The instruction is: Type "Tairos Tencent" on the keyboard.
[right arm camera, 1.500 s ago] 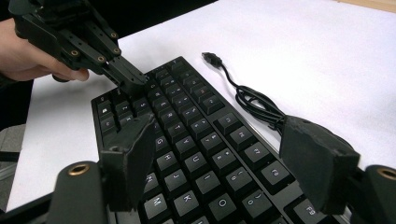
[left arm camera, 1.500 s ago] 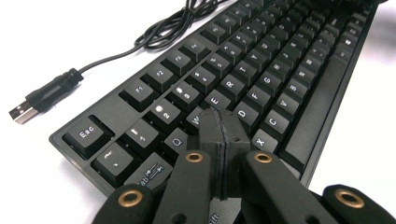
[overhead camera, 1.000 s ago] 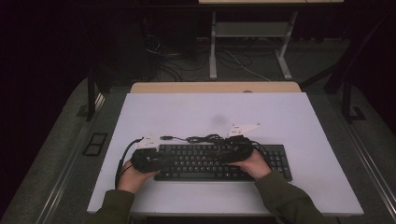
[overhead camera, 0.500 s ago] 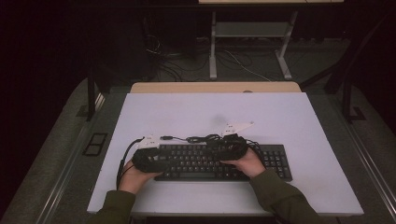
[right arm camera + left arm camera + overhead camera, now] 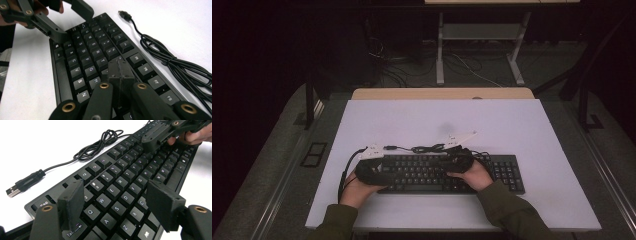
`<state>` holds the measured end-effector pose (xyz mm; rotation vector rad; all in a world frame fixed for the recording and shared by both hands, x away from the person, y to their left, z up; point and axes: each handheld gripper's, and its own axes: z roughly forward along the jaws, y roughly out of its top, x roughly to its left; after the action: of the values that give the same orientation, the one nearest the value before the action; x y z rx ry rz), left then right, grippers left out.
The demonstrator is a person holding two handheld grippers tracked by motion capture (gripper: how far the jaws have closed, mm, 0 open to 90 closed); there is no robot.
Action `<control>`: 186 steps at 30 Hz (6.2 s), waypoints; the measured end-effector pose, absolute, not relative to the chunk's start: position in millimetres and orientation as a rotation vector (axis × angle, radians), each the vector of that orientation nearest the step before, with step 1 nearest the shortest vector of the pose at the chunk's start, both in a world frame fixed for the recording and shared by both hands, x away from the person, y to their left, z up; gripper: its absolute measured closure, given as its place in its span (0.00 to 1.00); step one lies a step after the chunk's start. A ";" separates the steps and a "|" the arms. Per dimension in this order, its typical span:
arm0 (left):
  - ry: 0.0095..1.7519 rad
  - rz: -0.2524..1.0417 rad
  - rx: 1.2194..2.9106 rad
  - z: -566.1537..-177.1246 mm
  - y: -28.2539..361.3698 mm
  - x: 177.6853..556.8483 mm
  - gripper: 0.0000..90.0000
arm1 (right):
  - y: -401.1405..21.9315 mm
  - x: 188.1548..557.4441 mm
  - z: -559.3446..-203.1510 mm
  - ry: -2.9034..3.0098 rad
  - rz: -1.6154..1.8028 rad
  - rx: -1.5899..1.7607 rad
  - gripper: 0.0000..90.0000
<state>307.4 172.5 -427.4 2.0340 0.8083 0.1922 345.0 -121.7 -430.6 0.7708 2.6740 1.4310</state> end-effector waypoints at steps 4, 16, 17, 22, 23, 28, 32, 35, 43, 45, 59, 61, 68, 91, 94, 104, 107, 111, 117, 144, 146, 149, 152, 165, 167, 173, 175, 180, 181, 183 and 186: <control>0.807 0.197 2.031 -427.2 172.9 307.5 0.32 | -121.7 345.4 -431.8 2.691 1.398 0.771 0.99; 0.807 0.201 2.029 -427.9 173.0 307.5 0.30 | -122.9 346.2 -434.9 2.729 1.307 0.777 0.99; 0.807 0.201 2.030 -428.0 173.0 307.6 0.29 | -122.9 346.0 -435.0 2.729 1.298 0.776 0.99; 0.807 0.201 2.030 -428.3 172.9 307.5 0.29 | -123.6 346.0 -435.4 2.735 1.289 0.776 0.99; 0.808 0.201 2.029 -428.4 172.8 307.4 0.29 | -123.6 346.0 -435.6 2.736 1.288 0.775 0.99; 0.807 0.203 2.028 -428.1 172.7 307.2 0.29 | -123.0 345.2 -437.6 2.742 1.270 0.779 0.99; 0.806 0.205 2.030 -428.1 172.9 307.2 0.29 | -123.1 345.5 -437.4 2.745 1.266 0.778 0.99; 0.806 0.206 2.029 -428.1 173.0 307.3 0.29 | -123.2 345.7 -437.4 2.747 1.267 0.779 0.99; 0.805 0.209 2.028 -428.0 172.9 307.1 0.29 | -125.3 346.5 -435.3 2.741 1.298 0.772 0.99; 0.806 0.209 2.027 -428.1 172.8 307.1 0.29 | -125.0 345.9 -434.6 2.739 1.300 0.773 0.99; 0.811 0.210 2.025 -428.3 173.0 307.0 0.29 | -127.3 345.6 -432.1 2.722 1.352 0.758 0.98; 0.810 0.211 2.026 -428.3 173.0 307.0 0.29 | -128.1 345.6 -431.8 2.719 1.362 0.764 0.95; 0.809 0.212 2.025 -428.3 172.8 306.8 0.29 | -131.2 346.1 -430.3 2.686 1.408 0.777 0.74; 0.787 0.203 2.015 -425.6 160.0 309.7 0.38 | -142.0 352.9 -431.6 2.551 1.478 0.844 0.22; 0.782 0.206 2.011 -424.8 157.5 310.3 0.44 | -141.8 353.2 -432.4 2.542 1.476 0.843 0.21; 0.764 0.185 2.006 -426.1 146.9 315.0 0.68 | -141.7 353.2 -432.8 2.541 1.480 0.845 0.21; 0.759 0.176 2.019 -427.6 143.2 316.4 0.75 | -142.1 353.5 -432.5 2.540 1.484 0.839 0.21; 0.757 0.175 2.034 -428.8 140.2 318.4 0.84 | -142.9 353.4 -432.2 2.540 1.482 0.846 0.21; 0.777 0.174 2.050 -431.3 138.1 319.8 0.96 | -142.5 353.5 -432.1 2.539 1.485 0.837 0.21; 0.784 0.172 2.100 -438.3 131.6 322.9 0.99 | -142.3 353.3 -431.9 2.536 1.481 0.838 0.21; 0.788 0.174 2.108 -438.4 130.9 323.0 0.99 | -142.2 353.3 -431.8 2.536 1.482 0.838 0.21; 0.779 0.165 2.123 -439.2 129.4 323.0 0.99 | -142.3 353.3 -431.6 2.535 1.483 0.839 0.21; 0.776 0.175 2.130 -438.6 127.7 322.3 0.99 | -142.2 353.2 -431.7 2.535 1.481 0.840 0.21; 0.783 0.180 2.118 -434.3 130.4 321.4 0.99 | -143.7 353.5 -430.1 2.526 1.491 0.843 0.21; 0.782 0.181 2.110 -433.4 130.9 321.0 0.99 | -143.9 353.4 -429.6 2.524 1.494 0.843 0.21; 0.783 0.180 2.099 -431.5 133.5 319.1 0.97 | -144.5 353.2 -429.8 2.525 1.504 0.839 0.21; 0.780 0.181 2.097 -431.3 135.1 318.8 0.95 | -145.1 353.2 -429.3 2.527 1.508 0.831 0.21; 0.784 0.180 2.085 -429.8 139.1 316.5 0.90 | -145.9 351.8 -427.7 2.529 1.516 0.812 0.20; 0.785 0.180 2.079 -429.8 139.9 315.8 0.88 | -146.0 351.5 -427.6 2.529 1.514 0.808 0.20; 0.786 0.181 2.074 -429.4 141.7 314.7 0.86 | -146.4 351.0 -427.3 2.532 1.513 0.803 0.20; 0.785 0.185 2.071 -429.0 144.2 313.1 0.82 | -147.3 350.7 -426.5 2.539 1.508 0.811 0.20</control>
<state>313.1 144.2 -429.0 2.0714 0.7849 0.1847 350.7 -147.3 -426.5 0.8111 2.5392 1.5083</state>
